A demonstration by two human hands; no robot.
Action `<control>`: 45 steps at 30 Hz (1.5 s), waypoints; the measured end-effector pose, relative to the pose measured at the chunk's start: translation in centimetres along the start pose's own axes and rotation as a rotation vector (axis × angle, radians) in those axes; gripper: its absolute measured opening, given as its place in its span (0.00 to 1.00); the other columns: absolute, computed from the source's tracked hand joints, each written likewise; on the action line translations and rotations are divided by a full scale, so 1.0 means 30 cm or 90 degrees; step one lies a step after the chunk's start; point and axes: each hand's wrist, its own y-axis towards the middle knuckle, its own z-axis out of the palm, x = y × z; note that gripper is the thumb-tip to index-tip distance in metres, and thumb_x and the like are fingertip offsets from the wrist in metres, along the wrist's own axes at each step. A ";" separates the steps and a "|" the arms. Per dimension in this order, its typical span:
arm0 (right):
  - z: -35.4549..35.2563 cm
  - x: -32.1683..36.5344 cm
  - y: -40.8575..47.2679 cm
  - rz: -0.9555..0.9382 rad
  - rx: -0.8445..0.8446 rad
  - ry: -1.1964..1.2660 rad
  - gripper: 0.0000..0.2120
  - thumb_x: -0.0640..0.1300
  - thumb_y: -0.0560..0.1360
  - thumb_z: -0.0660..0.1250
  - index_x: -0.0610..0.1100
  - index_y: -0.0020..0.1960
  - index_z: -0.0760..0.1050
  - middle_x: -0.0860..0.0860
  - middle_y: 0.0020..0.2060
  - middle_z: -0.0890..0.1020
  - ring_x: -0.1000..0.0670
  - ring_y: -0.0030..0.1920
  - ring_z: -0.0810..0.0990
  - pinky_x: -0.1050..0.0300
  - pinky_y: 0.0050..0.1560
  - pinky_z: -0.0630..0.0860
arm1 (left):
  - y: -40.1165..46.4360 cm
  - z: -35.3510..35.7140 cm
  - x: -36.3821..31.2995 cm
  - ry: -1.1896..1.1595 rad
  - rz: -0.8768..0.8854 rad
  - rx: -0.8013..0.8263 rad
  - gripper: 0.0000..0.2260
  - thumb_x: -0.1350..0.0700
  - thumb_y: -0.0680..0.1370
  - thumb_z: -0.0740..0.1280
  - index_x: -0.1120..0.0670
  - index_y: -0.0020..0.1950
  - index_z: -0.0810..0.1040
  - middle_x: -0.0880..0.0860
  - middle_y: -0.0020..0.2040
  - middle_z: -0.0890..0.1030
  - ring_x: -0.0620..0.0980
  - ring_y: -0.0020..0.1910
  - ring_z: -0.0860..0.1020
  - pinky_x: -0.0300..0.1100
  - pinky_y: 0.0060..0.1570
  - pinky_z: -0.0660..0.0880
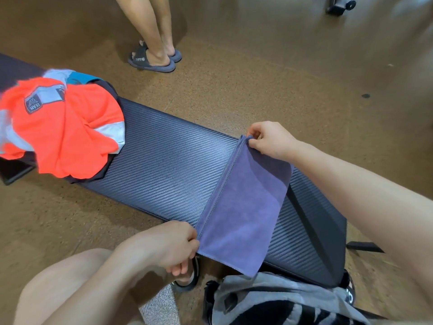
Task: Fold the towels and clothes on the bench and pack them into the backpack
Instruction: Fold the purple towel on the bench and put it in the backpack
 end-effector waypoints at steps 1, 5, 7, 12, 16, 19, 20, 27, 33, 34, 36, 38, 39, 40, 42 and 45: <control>0.005 0.002 0.000 0.005 -0.007 -0.002 0.02 0.42 0.75 0.67 0.43 0.45 0.77 0.49 0.38 0.82 0.46 0.40 0.79 0.49 0.48 0.78 | 0.001 -0.001 0.003 -0.002 -0.004 0.000 0.12 0.55 0.83 0.56 0.59 0.49 0.77 0.50 0.31 0.83 0.47 0.28 0.80 0.42 0.38 0.81; 0.013 0.006 0.003 0.011 -0.015 -0.028 0.02 0.44 0.76 0.66 0.47 0.44 0.75 0.51 0.40 0.81 0.45 0.45 0.78 0.50 0.47 0.76 | -0.002 -0.005 0.008 -0.002 -0.012 -0.003 0.12 0.56 0.83 0.55 0.59 0.50 0.77 0.51 0.31 0.83 0.47 0.28 0.80 0.42 0.37 0.81; 0.016 0.004 0.007 0.009 -0.010 -0.038 0.03 0.45 0.78 0.65 0.48 0.45 0.74 0.51 0.42 0.80 0.45 0.46 0.78 0.50 0.48 0.76 | -0.003 -0.007 0.009 0.014 -0.012 -0.012 0.13 0.56 0.83 0.55 0.61 0.51 0.76 0.53 0.32 0.83 0.47 0.27 0.80 0.43 0.38 0.82; 0.038 -0.003 0.003 -0.017 -0.023 -0.078 0.02 0.46 0.80 0.60 0.49 0.52 0.71 0.49 0.46 0.80 0.42 0.47 0.77 0.46 0.50 0.76 | -0.005 -0.017 0.010 0.059 -0.014 -0.049 0.13 0.55 0.83 0.55 0.61 0.50 0.76 0.55 0.36 0.86 0.47 0.27 0.80 0.39 0.34 0.78; 0.047 -0.005 -0.005 -0.036 -0.039 -0.108 0.03 0.45 0.81 0.56 0.49 0.53 0.67 0.45 0.44 0.80 0.40 0.45 0.77 0.47 0.44 0.74 | -0.015 -0.026 0.011 0.053 -0.002 -0.073 0.11 0.56 0.82 0.56 0.57 0.45 0.74 0.52 0.31 0.84 0.45 0.22 0.77 0.41 0.32 0.77; 0.058 -0.002 -0.005 -0.050 -0.054 -0.138 0.03 0.46 0.82 0.55 0.48 0.54 0.66 0.44 0.45 0.80 0.39 0.44 0.77 0.49 0.41 0.70 | -0.012 -0.032 0.019 0.107 -0.013 -0.109 0.10 0.55 0.80 0.56 0.54 0.42 0.72 0.50 0.30 0.84 0.42 0.21 0.76 0.43 0.36 0.77; 0.063 0.001 -0.006 -0.054 -0.060 -0.145 0.03 0.46 0.82 0.55 0.47 0.54 0.66 0.44 0.45 0.80 0.39 0.43 0.76 0.49 0.41 0.71 | -0.010 -0.034 0.020 0.117 -0.018 -0.121 0.10 0.54 0.80 0.56 0.54 0.41 0.72 0.49 0.29 0.83 0.42 0.21 0.76 0.43 0.38 0.78; 0.103 0.009 -0.013 -0.052 -0.101 -0.171 0.05 0.46 0.83 0.54 0.46 0.53 0.65 0.44 0.49 0.80 0.38 0.44 0.77 0.48 0.40 0.68 | 0.004 -0.037 0.039 0.144 -0.055 -0.170 0.10 0.54 0.79 0.55 0.53 0.42 0.73 0.50 0.29 0.83 0.45 0.23 0.78 0.45 0.41 0.81; 0.110 0.015 -0.017 -0.031 -0.107 -0.171 0.06 0.48 0.83 0.53 0.46 0.53 0.65 0.45 0.50 0.80 0.37 0.45 0.78 0.49 0.41 0.67 | 0.029 -0.033 0.043 0.199 -0.082 -0.185 0.11 0.53 0.80 0.55 0.51 0.42 0.73 0.49 0.37 0.80 0.50 0.39 0.81 0.47 0.44 0.78; 0.110 0.017 -0.017 -0.028 -0.104 -0.172 0.07 0.48 0.83 0.53 0.46 0.53 0.65 0.45 0.50 0.80 0.37 0.45 0.78 0.49 0.41 0.67 | 0.033 -0.031 0.044 0.209 -0.083 -0.185 0.11 0.53 0.80 0.55 0.51 0.42 0.73 0.49 0.37 0.79 0.51 0.40 0.80 0.46 0.43 0.76; 0.109 0.021 -0.019 -0.022 -0.100 -0.179 0.06 0.48 0.83 0.53 0.46 0.53 0.65 0.44 0.50 0.80 0.37 0.45 0.78 0.49 0.41 0.67 | 0.036 -0.032 0.042 0.236 -0.085 -0.192 0.11 0.52 0.81 0.54 0.51 0.42 0.72 0.48 0.40 0.77 0.51 0.42 0.78 0.46 0.42 0.72; 0.110 0.025 -0.017 -0.008 -0.097 -0.178 0.06 0.48 0.83 0.54 0.46 0.54 0.65 0.44 0.51 0.80 0.38 0.46 0.78 0.49 0.41 0.67 | 0.027 -0.034 0.039 0.266 -0.097 -0.212 0.12 0.50 0.82 0.53 0.51 0.44 0.72 0.49 0.47 0.77 0.53 0.48 0.78 0.47 0.45 0.71; 0.109 0.029 -0.016 0.006 -0.097 -0.168 0.06 0.48 0.82 0.54 0.46 0.55 0.66 0.44 0.52 0.81 0.38 0.47 0.78 0.49 0.42 0.69 | 0.020 -0.033 0.034 0.292 -0.101 -0.236 0.12 0.50 0.83 0.52 0.51 0.46 0.72 0.51 0.51 0.77 0.55 0.51 0.79 0.47 0.46 0.71; 0.106 0.035 -0.016 0.022 -0.099 -0.150 0.08 0.47 0.81 0.55 0.46 0.57 0.67 0.44 0.53 0.81 0.38 0.49 0.79 0.48 0.44 0.71 | 0.013 -0.032 0.027 0.325 -0.096 -0.279 0.11 0.50 0.84 0.52 0.50 0.49 0.72 0.52 0.54 0.79 0.56 0.54 0.79 0.48 0.47 0.70; 0.101 0.052 -0.026 0.050 -0.127 -0.109 0.13 0.48 0.80 0.57 0.46 0.63 0.67 0.44 0.58 0.79 0.38 0.53 0.79 0.45 0.49 0.75 | 0.010 -0.037 0.002 0.349 -0.053 -0.413 0.09 0.48 0.84 0.52 0.49 0.51 0.67 0.52 0.55 0.79 0.58 0.55 0.80 0.49 0.45 0.69; 0.112 0.090 -0.087 0.070 -0.239 -0.030 0.16 0.47 0.80 0.60 0.44 0.67 0.67 0.44 0.61 0.72 0.37 0.49 0.79 0.43 0.48 0.77 | 0.053 -0.064 -0.053 0.273 0.083 -0.567 0.11 0.44 0.84 0.54 0.51 0.54 0.65 0.52 0.53 0.75 0.57 0.53 0.79 0.49 0.41 0.66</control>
